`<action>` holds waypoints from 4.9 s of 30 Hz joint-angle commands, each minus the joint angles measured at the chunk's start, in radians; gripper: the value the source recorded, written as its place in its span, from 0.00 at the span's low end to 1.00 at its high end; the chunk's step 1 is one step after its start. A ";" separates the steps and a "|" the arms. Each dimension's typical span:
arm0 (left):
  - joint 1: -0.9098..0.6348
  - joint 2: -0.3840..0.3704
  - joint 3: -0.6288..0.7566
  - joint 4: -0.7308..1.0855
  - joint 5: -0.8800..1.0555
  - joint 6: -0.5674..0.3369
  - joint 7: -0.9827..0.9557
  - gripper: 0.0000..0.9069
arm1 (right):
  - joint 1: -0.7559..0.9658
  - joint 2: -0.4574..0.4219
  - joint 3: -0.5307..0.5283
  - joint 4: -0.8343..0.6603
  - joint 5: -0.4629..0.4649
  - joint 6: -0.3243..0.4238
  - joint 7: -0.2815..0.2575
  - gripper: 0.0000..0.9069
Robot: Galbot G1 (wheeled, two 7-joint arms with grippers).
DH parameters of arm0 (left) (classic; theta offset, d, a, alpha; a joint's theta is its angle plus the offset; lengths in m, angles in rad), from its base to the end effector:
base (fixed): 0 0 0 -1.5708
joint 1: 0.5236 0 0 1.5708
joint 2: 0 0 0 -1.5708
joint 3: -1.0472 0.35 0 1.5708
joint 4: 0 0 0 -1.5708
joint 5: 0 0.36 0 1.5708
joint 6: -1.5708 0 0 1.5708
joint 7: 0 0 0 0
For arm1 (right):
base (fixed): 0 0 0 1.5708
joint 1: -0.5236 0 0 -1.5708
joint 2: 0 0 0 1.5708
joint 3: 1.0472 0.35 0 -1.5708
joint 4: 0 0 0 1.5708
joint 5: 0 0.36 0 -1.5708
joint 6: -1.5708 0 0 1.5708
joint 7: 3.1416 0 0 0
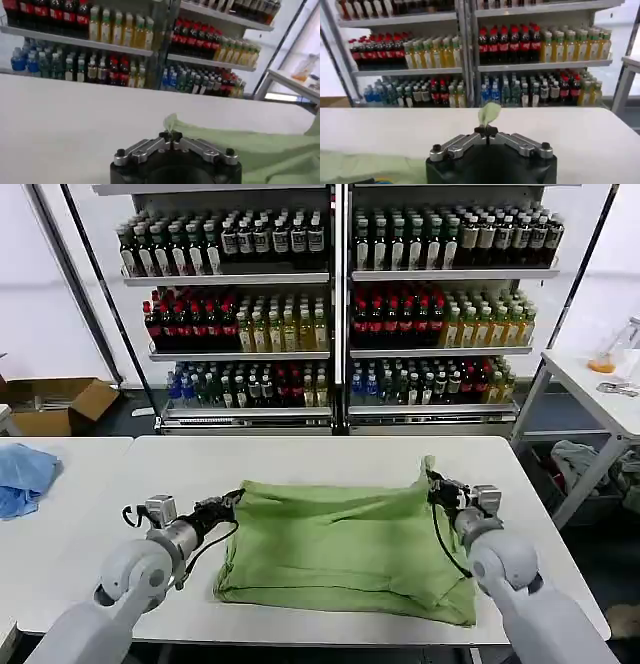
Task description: Fold and organize the clothes.
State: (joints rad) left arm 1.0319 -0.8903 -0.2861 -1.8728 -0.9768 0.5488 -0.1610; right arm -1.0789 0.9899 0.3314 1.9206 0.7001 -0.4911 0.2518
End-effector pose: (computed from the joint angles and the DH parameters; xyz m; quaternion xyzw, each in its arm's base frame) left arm 0.3377 0.0900 -0.2346 -0.1509 -0.9531 0.0837 0.2487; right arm 0.3247 -0.0704 -0.2353 0.0689 -0.9820 -0.0103 0.1757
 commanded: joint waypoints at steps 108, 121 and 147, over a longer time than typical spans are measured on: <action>0.344 -0.259 -0.173 -0.418 -0.258 -0.164 -0.131 0.03 | -0.513 0.131 0.207 0.319 -0.181 0.052 0.057 1.00; 0.213 -0.441 0.140 -0.209 -0.067 -0.176 -0.152 0.02 | -0.473 0.109 0.200 0.286 -0.156 0.052 0.059 1.00; 0.358 -0.326 -0.118 -0.298 0.140 -0.176 -0.043 1.00 | -0.427 0.073 0.170 0.250 -0.135 0.057 0.049 1.00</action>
State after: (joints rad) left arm 1.2478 -1.3087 -0.1744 -2.0307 -0.8032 0.3712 -0.2678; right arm -1.5185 1.0655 0.5080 2.1788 0.5633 -0.4349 0.3007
